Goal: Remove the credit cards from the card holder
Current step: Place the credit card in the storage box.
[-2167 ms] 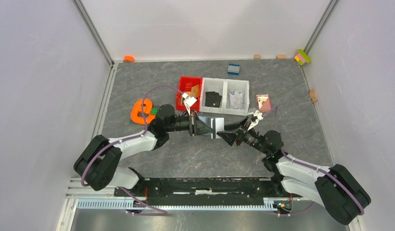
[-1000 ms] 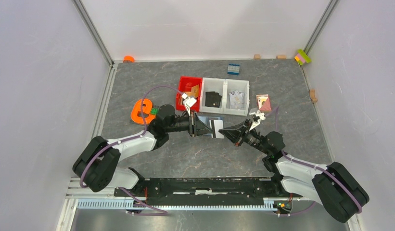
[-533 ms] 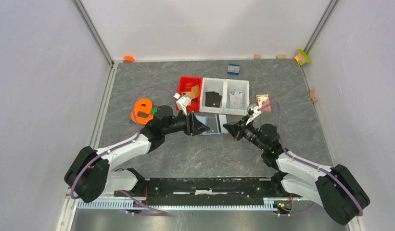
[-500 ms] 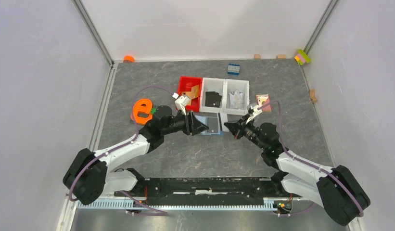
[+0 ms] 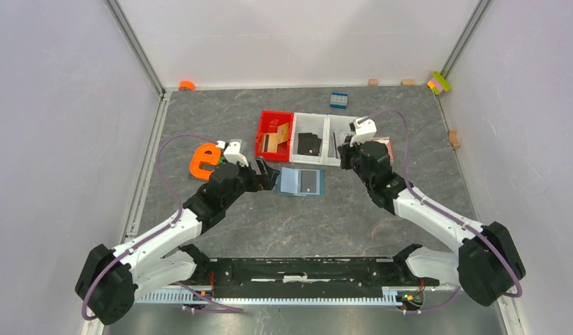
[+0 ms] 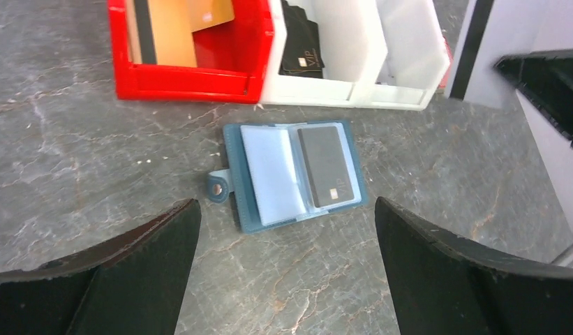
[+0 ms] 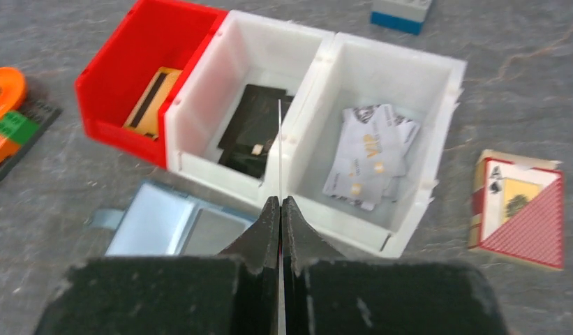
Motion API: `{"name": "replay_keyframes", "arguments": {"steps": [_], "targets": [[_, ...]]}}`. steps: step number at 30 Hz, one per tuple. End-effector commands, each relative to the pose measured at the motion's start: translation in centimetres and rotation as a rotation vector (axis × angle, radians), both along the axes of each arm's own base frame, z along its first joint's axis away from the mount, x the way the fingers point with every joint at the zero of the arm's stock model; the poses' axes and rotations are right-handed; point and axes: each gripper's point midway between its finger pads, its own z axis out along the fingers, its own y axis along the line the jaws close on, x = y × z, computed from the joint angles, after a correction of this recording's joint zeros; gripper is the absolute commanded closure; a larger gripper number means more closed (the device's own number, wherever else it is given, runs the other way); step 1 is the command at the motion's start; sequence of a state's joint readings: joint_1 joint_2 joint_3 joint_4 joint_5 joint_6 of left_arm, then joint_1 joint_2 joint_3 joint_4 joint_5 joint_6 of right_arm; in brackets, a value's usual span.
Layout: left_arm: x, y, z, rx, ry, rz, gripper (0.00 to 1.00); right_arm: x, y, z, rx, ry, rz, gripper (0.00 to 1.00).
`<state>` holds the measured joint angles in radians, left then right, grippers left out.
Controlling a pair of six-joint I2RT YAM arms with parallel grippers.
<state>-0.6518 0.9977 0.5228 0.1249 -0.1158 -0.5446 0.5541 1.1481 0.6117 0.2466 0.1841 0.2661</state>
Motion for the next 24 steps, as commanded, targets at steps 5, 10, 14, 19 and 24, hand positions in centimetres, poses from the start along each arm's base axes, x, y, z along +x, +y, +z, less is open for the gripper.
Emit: {"name": "replay_keyframes", "arguments": {"steps": [5,10,14,19,24], "targets": [[0.8,0.1,-0.2,-0.021,0.027,0.059,0.00,3.5,-1.8,0.4,-0.270,-0.084,-0.058,1.00],[0.5,-1.4,-0.6,-0.033,0.062,-0.017,0.00,4.7,-0.1,0.8,-0.471,-0.252,0.120,1.00],[0.2,-1.6,-0.2,-0.053,0.055,-0.029,0.00,6.6,-1.3,0.2,-0.711,-0.289,0.120,1.00],[0.0,-1.7,0.0,-0.072,0.049,-0.035,0.00,8.9,-4.0,-1.3,-1.033,-0.259,0.051,1.00],[0.0,-1.9,-0.1,-0.078,0.056,-0.042,0.00,10.0,-3.4,-1.6,-1.213,-0.340,0.132,1.00]]}}
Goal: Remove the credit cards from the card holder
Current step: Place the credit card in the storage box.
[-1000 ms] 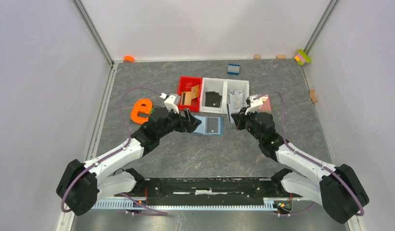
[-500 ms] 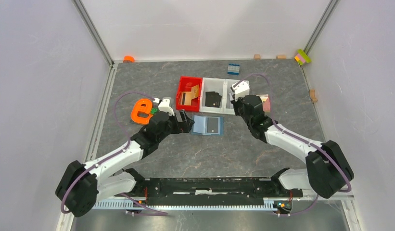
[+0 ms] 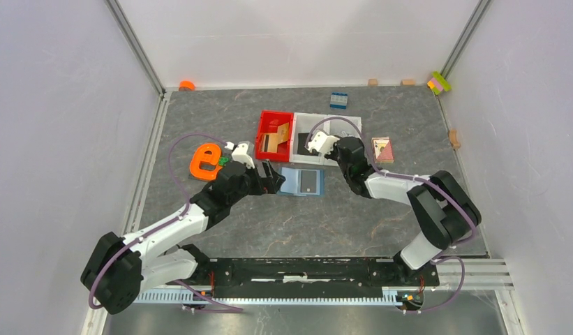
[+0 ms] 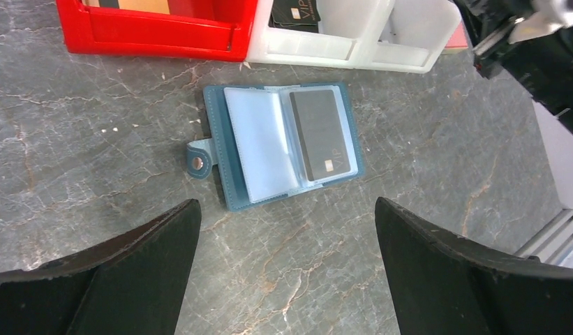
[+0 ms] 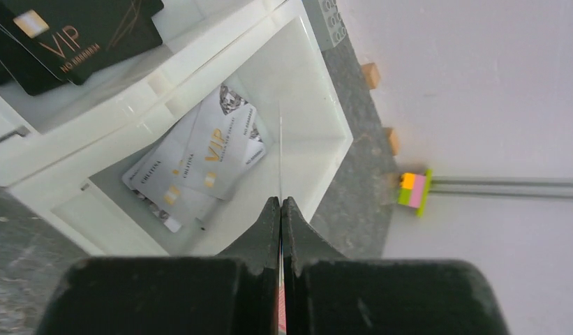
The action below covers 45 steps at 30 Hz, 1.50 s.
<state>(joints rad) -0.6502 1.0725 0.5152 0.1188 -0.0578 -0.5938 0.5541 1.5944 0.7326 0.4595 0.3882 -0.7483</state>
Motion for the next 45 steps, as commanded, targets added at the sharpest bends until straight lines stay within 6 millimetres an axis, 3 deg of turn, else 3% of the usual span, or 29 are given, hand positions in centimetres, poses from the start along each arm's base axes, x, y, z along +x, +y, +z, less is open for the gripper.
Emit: {"name": "replay_keyframes", "arguments": {"steps": [1,6,9,14,19,24,28,32,39,45], "targets": [[0.7,-1.0,2.6,-0.075,-0.048,-0.006,0.00,2.5,0.2,4.0,-0.164,-0.160,0.051,1.00],[0.6,-1.1,2.4,-0.074,-0.040,-0.011,0.00,3.2,1.5,3.5,-0.234,-0.164,0.150,1.00],[0.5,-1.2,2.6,-0.080,-0.040,-0.016,0.00,3.8,1.4,3.6,-0.207,-0.167,0.118,1.00],[0.5,-1.1,2.7,-0.079,-0.042,-0.014,0.00,5.5,0.9,4.9,0.072,-0.170,-0.081,1.00],[0.5,-1.2,2.5,-0.076,-0.038,-0.017,0.00,5.9,1.8,4.4,0.279,-0.082,-0.160,1.00],[0.6,-1.3,2.2,-0.069,-0.029,-0.022,0.00,6.9,3.0,3.5,0.574,0.155,-0.263,1.00],[0.6,-1.4,1.9,-0.061,-0.020,-0.027,0.00,6.5,3.6,2.7,0.861,0.320,-0.284,1.00],[0.7,-1.6,1.6,-0.054,-0.011,-0.032,0.00,5.9,2.6,1.3,1.076,0.435,-0.330,1.00],[0.7,-1.7,1.3,-0.048,-0.003,-0.040,0.00,3.8,1.8,-1.2,1.176,0.557,-0.321,0.98],[0.8,-1.7,0.8,-0.031,0.009,-0.040,0.00,3.3,3.0,-2.9,1.216,0.636,-0.299,0.97]]}}
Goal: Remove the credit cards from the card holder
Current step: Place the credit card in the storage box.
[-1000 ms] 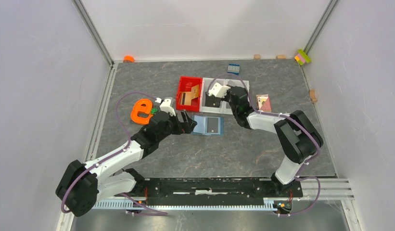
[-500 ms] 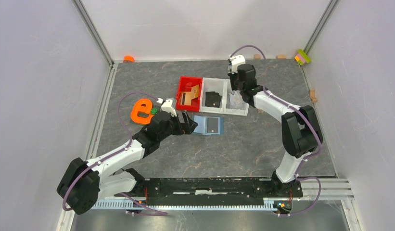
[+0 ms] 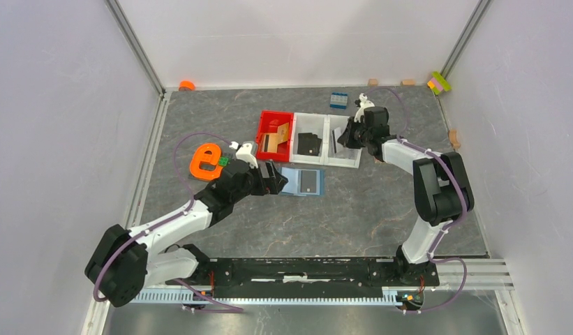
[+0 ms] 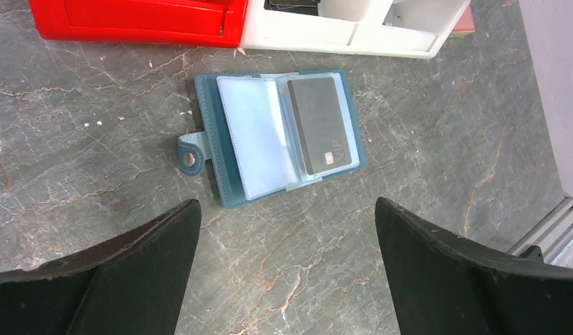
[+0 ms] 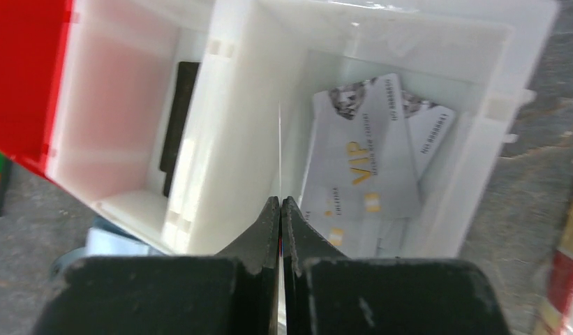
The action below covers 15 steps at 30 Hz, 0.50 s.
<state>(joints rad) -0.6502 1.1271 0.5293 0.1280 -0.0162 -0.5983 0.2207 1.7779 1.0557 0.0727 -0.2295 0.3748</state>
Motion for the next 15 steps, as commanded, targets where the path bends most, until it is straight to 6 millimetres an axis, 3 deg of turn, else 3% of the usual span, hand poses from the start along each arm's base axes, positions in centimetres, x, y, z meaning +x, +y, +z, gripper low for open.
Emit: {"name": "replay_keyframes", "arguments": {"steps": [1,4,10,13,15], "targets": [[0.9,-0.9,1.6,-0.029,-0.024,-0.005,0.00,0.1,2.3,0.8,0.121,-0.009,0.055,0.98],[1.0,-1.0,1.5,-0.025,-0.017,-0.008,0.00,0.3,2.7,0.7,0.152,-0.006,0.060,0.93],[1.0,-1.1,1.5,-0.024,-0.018,-0.009,0.00,0.7,1.7,-0.6,0.129,0.026,-0.017,0.54],[1.0,-1.1,1.3,-0.020,-0.013,-0.010,0.00,0.8,0.1,-0.1,0.070,-0.002,-0.078,0.51],[1.0,-1.1,1.3,-0.019,-0.014,-0.011,0.00,0.6,-0.9,1.4,0.042,-0.051,-0.115,0.50]]}}
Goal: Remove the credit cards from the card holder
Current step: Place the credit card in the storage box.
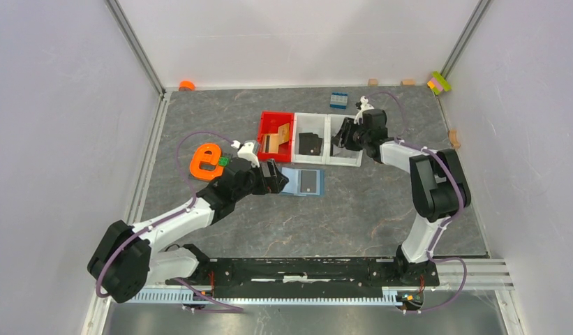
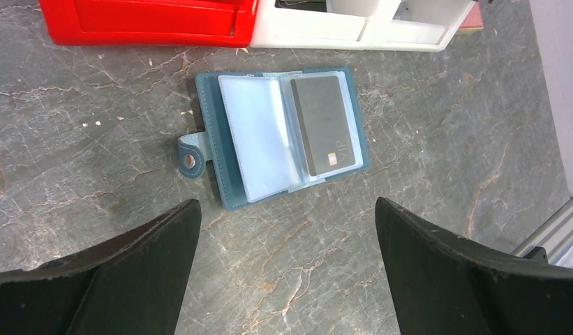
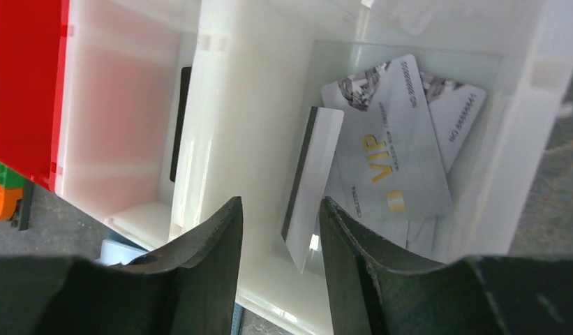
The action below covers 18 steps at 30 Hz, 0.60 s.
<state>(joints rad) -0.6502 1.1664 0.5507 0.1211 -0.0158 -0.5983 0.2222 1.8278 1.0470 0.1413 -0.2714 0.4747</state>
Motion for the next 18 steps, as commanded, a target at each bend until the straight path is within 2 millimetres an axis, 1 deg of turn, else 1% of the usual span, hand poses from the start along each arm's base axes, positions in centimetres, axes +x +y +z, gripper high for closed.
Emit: {"name": "replay_keyframes", "arguments": {"steps": [1,2,4,5,7,8,10,11,12,13,14,15,16,18], "targets": [[0.7,-0.8,1.7,-0.032,-0.032,-0.010,0.00,0.3,-2.6,3.1,-0.076,-0.102,-0.108,0.50],[0.7,-0.8,1.7,-0.030,-0.032,-0.011,0.00,0.1,-3.1,3.8,-0.097,-0.118,-0.121,0.49],[0.7,-0.8,1.5,-0.022,-0.025,-0.012,0.00,-0.2,-3.9,5.2,-0.125,-0.149,-0.137,0.43],[0.8,-0.9,1.4,-0.018,-0.023,-0.013,0.00,-0.5,-3.9,6.0,-0.127,-0.168,-0.136,0.40],[0.9,-0.9,1.2,-0.010,-0.014,-0.013,0.00,-1.1,-3.7,7.2,-0.121,-0.200,-0.125,0.32],[0.9,-0.9,0.9,-0.003,-0.010,-0.013,0.00,-1.6,-3.2,7.6,-0.119,-0.212,-0.112,0.29],[1.0,-0.8,0.6,0.011,-0.001,-0.008,0.00,-2.7,-1.9,8.5,-0.137,-0.248,-0.081,0.29],[1.1,-0.8,0.3,0.020,0.005,-0.008,0.00,-3.3,-1.2,8.8,-0.160,-0.263,-0.065,0.29],[1.1,-0.8,0.1,0.026,0.009,-0.008,0.00,-4.0,-0.5,9.0,-0.204,-0.274,-0.064,0.26],[1.2,-0.8,0.0,0.031,0.013,-0.008,0.00,-5.1,0.7,9.1,-0.241,-0.289,-0.041,0.20],[1.2,-0.9,-0.2,0.035,0.018,-0.011,0.00,-6.1,1.6,9.2,-0.268,-0.306,-0.028,0.17],[1.2,-0.9,-0.3,0.041,0.020,-0.016,0.00,-7.2,2.6,9.4,-0.279,-0.325,-0.002,0.05],[1.3,-0.9,-0.6,0.048,0.025,-0.018,0.00,-8.4,3.1,9.0,-0.284,-0.330,0.016,0.02],[1.4,-0.9,-0.9,0.065,0.031,-0.016,0.00,-9.9,2.9,8.8,-0.263,-0.351,0.028,0.02]]}}
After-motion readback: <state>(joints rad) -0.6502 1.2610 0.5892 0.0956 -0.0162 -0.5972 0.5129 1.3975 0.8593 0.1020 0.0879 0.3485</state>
